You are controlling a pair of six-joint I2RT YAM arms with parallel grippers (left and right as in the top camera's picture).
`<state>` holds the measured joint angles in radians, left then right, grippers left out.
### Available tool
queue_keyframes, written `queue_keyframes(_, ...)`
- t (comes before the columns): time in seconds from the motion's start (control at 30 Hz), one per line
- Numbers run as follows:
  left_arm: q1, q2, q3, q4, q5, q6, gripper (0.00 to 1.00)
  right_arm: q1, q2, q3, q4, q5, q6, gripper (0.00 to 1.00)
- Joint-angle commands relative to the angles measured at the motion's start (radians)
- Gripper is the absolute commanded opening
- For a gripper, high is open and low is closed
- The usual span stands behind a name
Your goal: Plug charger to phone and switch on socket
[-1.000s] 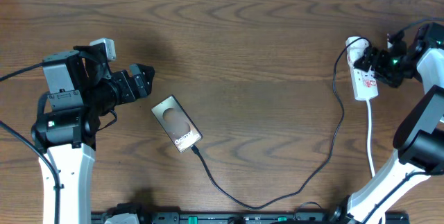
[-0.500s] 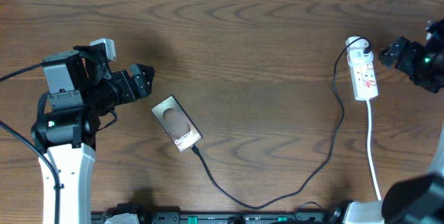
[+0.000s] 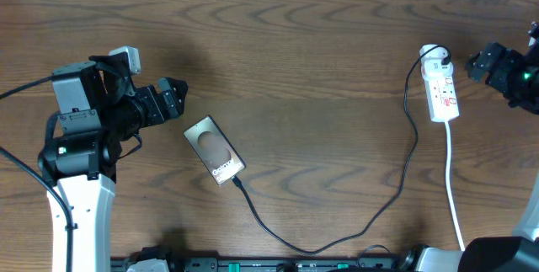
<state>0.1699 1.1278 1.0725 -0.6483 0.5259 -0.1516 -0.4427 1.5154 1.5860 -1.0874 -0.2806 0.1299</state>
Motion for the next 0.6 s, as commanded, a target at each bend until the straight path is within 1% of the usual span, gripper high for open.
queue_keyframes(0.0, 0.001, -0.006, 0.010, -0.002, 0.013, 0.020, 0.91, 0.005, -0.004, 0.002, -0.003, -0.010, 0.015, 0.99)
queue_keyframes(0.13, -0.006, -0.035, 0.010, -0.003, 0.012, 0.021, 0.91, 0.006, -0.004, 0.003, -0.003, -0.010, 0.015, 0.99)
queue_keyframes(0.17, -0.014, -0.055, 0.010, -0.023, -0.006, 0.034, 0.91, 0.005, -0.004, 0.002, -0.003, -0.010, 0.015, 0.99)
queue_keyframes(0.23, -0.033, -0.092, 0.005, -0.070, -0.098, 0.041, 0.91, 0.005, -0.004, 0.002, -0.003, -0.010, 0.015, 0.99)
queue_keyframes(0.27, -0.054, -0.127, -0.007, -0.093, -0.171, 0.041, 0.91, 0.005, -0.004, 0.002, -0.003, -0.010, 0.015, 0.99)
queue_keyframes(0.3, -0.097, -0.196, -0.042, -0.099, -0.295, 0.042, 0.91, 0.005, -0.004, 0.002, -0.003, -0.010, 0.015, 0.99)
queue_keyframes(0.33, -0.119, -0.231, -0.060, -0.099, -0.348, 0.043, 0.91, 0.005, -0.004, 0.002, -0.003, -0.010, 0.015, 0.99)
queue_keyframes(0.37, -0.164, -0.315, -0.107, -0.093, -0.437, 0.043, 0.91, 0.005, -0.004, 0.002, -0.003, -0.010, 0.015, 0.99)
queue_keyframes(0.4, -0.194, -0.402, -0.163, -0.052, -0.480, 0.043, 0.91, 0.005, -0.004, 0.002, -0.003, -0.010, 0.015, 0.99)
queue_keyframes(0.47, -0.203, -0.488, -0.227, 0.031, -0.489, 0.043, 0.91, 0.005, -0.004, 0.002, -0.003, -0.010, 0.015, 0.99)
queue_keyframes(0.53, -0.202, -0.609, -0.332, 0.176, -0.489, 0.043, 0.91, 0.005, -0.004, 0.002, -0.003, -0.010, 0.015, 0.99)
queue_keyframes(0.57, -0.201, -0.687, -0.405, 0.286, -0.489, 0.043, 0.91, 0.005, -0.004, 0.002, -0.003, -0.010, 0.015, 0.99)
